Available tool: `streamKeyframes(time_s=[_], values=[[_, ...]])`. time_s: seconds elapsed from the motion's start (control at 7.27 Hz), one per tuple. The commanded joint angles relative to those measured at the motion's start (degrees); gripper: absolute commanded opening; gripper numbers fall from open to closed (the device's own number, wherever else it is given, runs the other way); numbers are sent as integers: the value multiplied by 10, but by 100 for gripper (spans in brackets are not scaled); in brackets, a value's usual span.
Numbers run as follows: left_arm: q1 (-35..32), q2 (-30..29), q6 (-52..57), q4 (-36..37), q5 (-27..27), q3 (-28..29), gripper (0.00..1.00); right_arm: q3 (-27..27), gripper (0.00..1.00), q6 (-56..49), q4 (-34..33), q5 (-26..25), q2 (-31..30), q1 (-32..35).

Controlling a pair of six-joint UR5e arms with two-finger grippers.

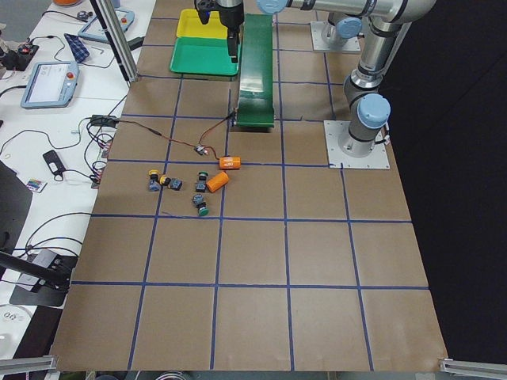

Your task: Sort buttons by color to trays

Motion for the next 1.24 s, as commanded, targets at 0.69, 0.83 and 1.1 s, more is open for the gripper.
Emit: streamKeyframes(time_s=[0.69, 0.83, 1.1], values=[[201, -188, 266, 401, -3, -203, 100, 0, 100, -1, 0, 1, -2, 0], [204, -196, 261, 416, -4, -205, 100, 0, 100, -2, 0, 0, -2, 0], [203, -213, 258, 424, -6, -204, 91, -1, 100, -1, 0, 0, -2, 0]])
